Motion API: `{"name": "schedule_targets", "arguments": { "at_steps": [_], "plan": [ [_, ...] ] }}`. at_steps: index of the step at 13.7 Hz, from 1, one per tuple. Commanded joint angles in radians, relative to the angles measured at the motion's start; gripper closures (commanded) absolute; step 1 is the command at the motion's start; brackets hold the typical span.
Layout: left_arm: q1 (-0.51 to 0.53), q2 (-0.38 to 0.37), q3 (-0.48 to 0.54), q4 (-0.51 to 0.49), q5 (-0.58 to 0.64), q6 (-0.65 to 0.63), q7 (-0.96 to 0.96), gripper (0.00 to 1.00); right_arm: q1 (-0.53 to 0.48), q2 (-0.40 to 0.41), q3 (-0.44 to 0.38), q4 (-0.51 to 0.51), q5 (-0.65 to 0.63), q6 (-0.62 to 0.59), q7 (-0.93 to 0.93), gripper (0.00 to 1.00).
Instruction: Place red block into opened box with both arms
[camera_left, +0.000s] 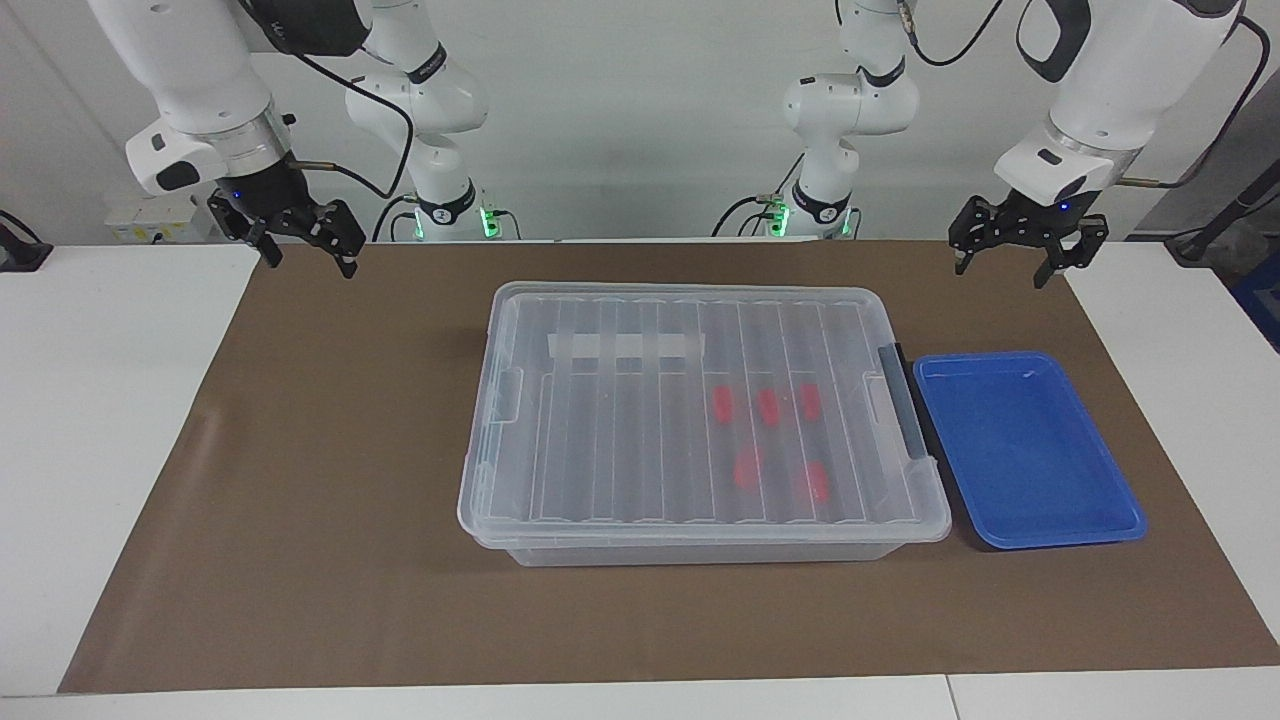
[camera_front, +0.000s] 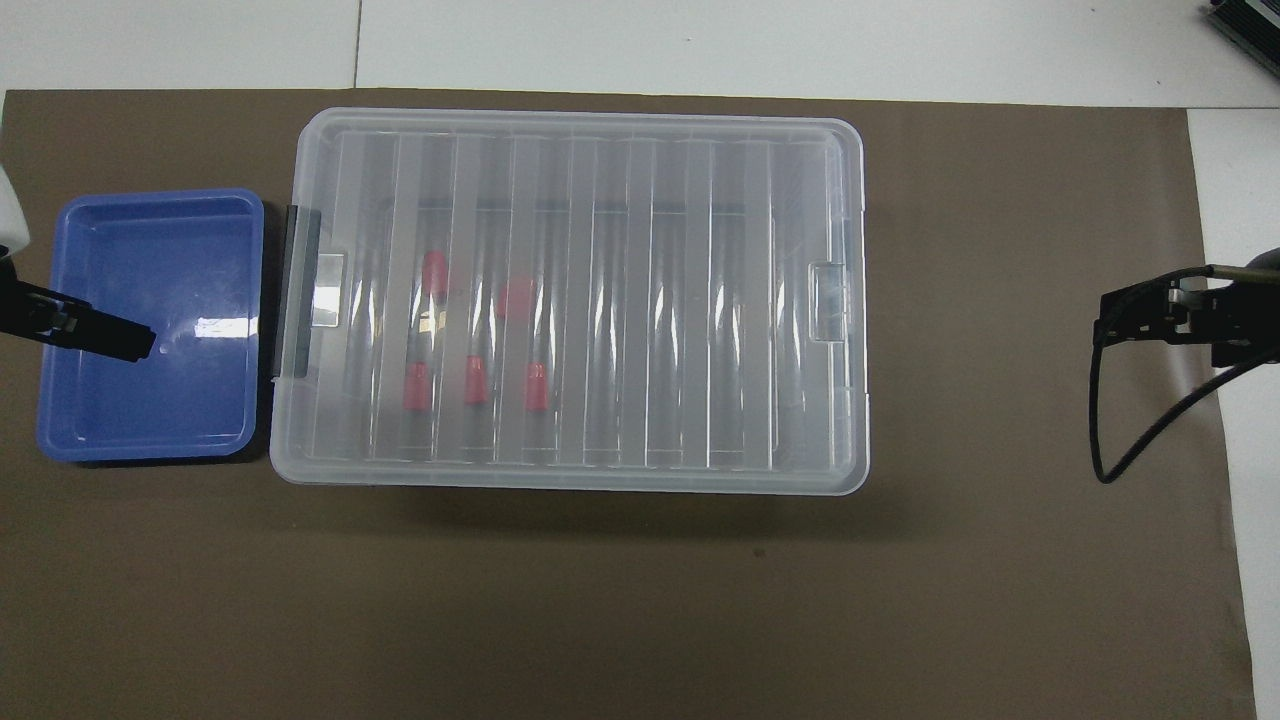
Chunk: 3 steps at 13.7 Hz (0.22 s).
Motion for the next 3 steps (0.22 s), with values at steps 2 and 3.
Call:
{"name": "schedule_targets", "arguments": {
  "at_steps": [2, 3],
  "plan": [
    [0.006, -0.024, 0.000, -0.024, -0.007, 0.005, 0.003, 0.00, 0.002, -0.023, -0.003, -0.025, -0.004, 0.005, -0.024, 0.00],
    [0.006, -0.024, 0.000, -0.024, -0.007, 0.005, 0.003, 0.00, 0.002, -0.023, -0.003, -0.025, -0.002, 0.005, -0.024, 0.00]
  ]
}}
